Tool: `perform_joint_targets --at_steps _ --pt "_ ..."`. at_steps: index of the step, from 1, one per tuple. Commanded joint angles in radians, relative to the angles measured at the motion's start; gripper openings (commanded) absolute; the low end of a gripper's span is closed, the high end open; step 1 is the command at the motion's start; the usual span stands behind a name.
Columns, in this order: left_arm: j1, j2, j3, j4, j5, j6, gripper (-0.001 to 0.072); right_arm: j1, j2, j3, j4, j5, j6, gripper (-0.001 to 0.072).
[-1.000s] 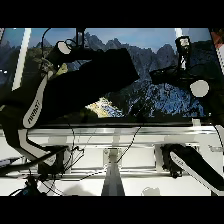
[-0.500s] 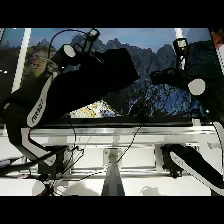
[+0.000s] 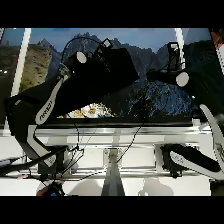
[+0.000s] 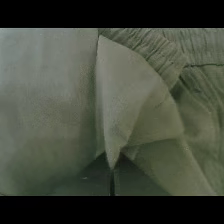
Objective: Fold the clothes and pants, and hang the long-sleeved shirts on hangers.
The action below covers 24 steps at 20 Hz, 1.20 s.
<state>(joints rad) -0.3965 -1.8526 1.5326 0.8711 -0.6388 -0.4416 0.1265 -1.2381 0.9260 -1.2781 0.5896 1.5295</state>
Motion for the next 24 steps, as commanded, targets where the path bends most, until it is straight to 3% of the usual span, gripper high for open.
perform_joint_targets --at_steps 1,4,7,9,11,12,15,17,20,22,23,24 --pt "-0.008 0.002 0.002 0.016 0.116 -0.004 0.0009 -0.073 -0.158 0.077 0.150 -0.019 0.073 0.0482" --pt "-0.008 0.058 0.003 -0.034 0.218 -0.003 0.0009 -0.134 -0.275 0.150 0.365 0.053 -0.036 0.0473" --pt "0.007 0.144 0.003 -0.034 0.234 -0.004 0.0009 -0.160 -0.369 0.165 0.535 0.188 -0.144 0.0473" --pt "0.023 0.206 0.003 -0.034 0.235 -0.004 0.0009 -0.156 -0.424 0.165 0.605 0.231 -0.161 0.0489" --pt "0.040 0.257 0.003 -0.034 0.235 -0.004 0.0009 -0.141 -0.468 0.165 0.717 0.206 -0.161 0.0617" --pt "0.051 0.277 0.003 -0.034 0.235 -0.003 0.0009 -0.129 -0.483 0.165 0.768 0.186 -0.162 0.0634" --pt "0.091 0.307 0.003 -0.034 0.235 -0.007 0.0009 -0.071 -0.498 0.165 0.823 0.077 -0.161 0.0625" --pt "0.126 0.318 0.003 -0.034 0.234 -0.146 0.0009 -0.039 -0.506 0.185 0.821 0.037 -0.163 0.0606" --pt "0.187 0.327 0.003 -0.034 0.212 -0.405 0.0009 -0.013 -0.547 0.256 0.781 0.029 -0.163 0.0397" --pt "0.238 0.331 0.003 -0.034 0.152 -0.503 0.0009 -0.014 -0.552 0.288 0.716 -0.014 -0.163 0.0083" --pt "0.269 0.333 0.003 -0.034 0.114 -0.536 0.0009 -0.023 -0.547 0.304 0.657 -0.032 -0.163 0.0021" --pt "0.301 0.335 0.003 -0.034 0.077 -0.550 0.0009 -0.035 -0.540 0.322 0.584 -0.031 -0.163 0.0020"
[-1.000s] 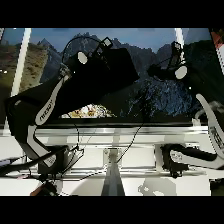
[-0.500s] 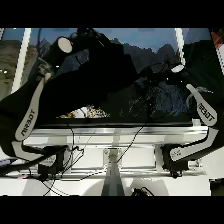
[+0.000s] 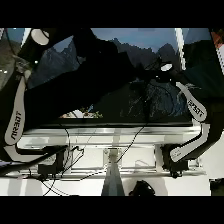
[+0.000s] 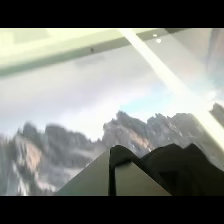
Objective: Fold the clothes and pants, and hang the long-sleeved shirts on hangers.
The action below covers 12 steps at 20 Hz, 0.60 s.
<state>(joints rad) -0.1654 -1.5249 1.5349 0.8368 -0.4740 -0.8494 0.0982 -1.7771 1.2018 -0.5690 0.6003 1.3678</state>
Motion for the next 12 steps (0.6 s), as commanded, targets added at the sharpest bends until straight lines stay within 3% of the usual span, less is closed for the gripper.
perform_joint_targets --at_steps 1,5,8,12 --pt "0.108 0.013 0.001 0.000 -0.127 -0.143 0.0009 -0.023 0.013 0.058 -0.214 -0.038 -0.001 0.0020" --pt "0.272 0.060 0.001 0.000 -0.200 -0.165 0.0008 -0.120 0.114 0.060 -0.488 0.071 0.003 0.0020" --pt "0.374 0.089 0.001 0.000 -0.207 -0.164 0.0009 -0.192 0.232 0.018 -0.497 0.144 0.002 0.0020" --pt "0.444 0.062 -0.003 0.009 -0.338 -0.164 0.0009 -0.218 0.449 -0.165 -0.541 0.148 0.003 0.0019"
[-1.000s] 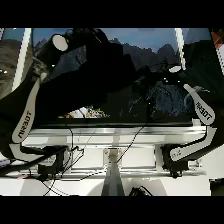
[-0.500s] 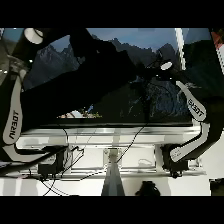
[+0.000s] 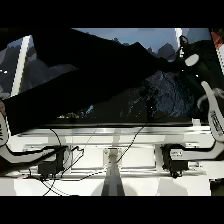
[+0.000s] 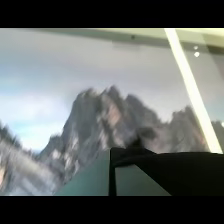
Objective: Fold the clothes and pants, and hang the long-sleeved shirts on hangers.
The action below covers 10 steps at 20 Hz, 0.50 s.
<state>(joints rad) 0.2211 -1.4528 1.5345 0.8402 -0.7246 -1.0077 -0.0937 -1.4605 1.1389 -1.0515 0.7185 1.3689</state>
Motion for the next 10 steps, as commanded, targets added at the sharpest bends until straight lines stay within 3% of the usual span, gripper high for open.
perform_joint_targets --at_steps 1,5,10 --pt "0.064 -0.025 -0.003 0.005 -0.119 -0.006 0.0009 -0.026 0.197 -0.167 -0.068 0.037 0.002 0.0020" --pt "0.063 -0.043 -0.002 0.004 -0.174 -0.005 0.0009 -0.026 0.445 -0.340 -0.089 0.105 0.001 0.0020" --pt "0.061 0.002 0.000 0.003 -0.176 0.005 0.0009 -0.026 0.636 -0.344 -0.126 0.251 0.001 0.0020"
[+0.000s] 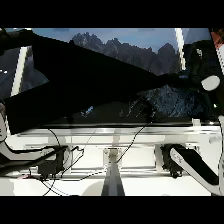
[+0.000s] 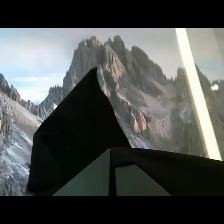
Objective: Fold the clothes and pants, and hang the long-sleeved shirts on hangers.
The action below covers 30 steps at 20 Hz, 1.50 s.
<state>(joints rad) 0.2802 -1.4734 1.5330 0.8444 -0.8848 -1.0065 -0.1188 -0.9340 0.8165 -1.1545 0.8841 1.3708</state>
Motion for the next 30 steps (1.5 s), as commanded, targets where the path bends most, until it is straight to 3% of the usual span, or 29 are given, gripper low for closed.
perform_joint_targets --at_steps 1,6,10,12,15,19,25,30 --pt "0.002 0.042 0.001 -0.009 -0.018 0.004 0.0009 -0.001 0.138 -0.019 -0.023 0.114 0.000 0.0020" --pt "0.002 0.185 0.001 -0.006 -0.052 0.057 0.0009 -0.001 0.264 -0.017 -0.024 0.310 0.016 0.0020" --pt "-0.009 0.254 0.001 -0.007 -0.116 0.056 0.0009 -0.001 0.402 -0.023 -0.097 0.331 0.165 0.0019" --pt "-0.030 0.245 -0.002 -0.006 -0.130 0.058 0.0009 -0.001 0.466 -0.039 -0.135 0.425 0.220 0.0019" --pt "-0.079 0.213 -0.001 -0.008 -0.097 0.148 0.0008 -0.001 0.568 -0.076 -0.151 0.562 0.267 0.0020" --pt "-0.225 0.121 -0.001 -0.008 0.140 0.206 0.0009 -0.001 0.628 -0.103 -0.219 0.532 0.306 0.0020" --pt "-0.558 -0.088 -0.001 -0.176 0.668 0.230 0.0008 -0.001 0.596 -0.175 -0.238 0.416 0.306 0.0020" --pt "-0.769 -0.249 -0.001 -0.177 0.799 0.229 0.0008 -0.001 0.595 -0.239 -0.238 0.378 0.316 0.0020"
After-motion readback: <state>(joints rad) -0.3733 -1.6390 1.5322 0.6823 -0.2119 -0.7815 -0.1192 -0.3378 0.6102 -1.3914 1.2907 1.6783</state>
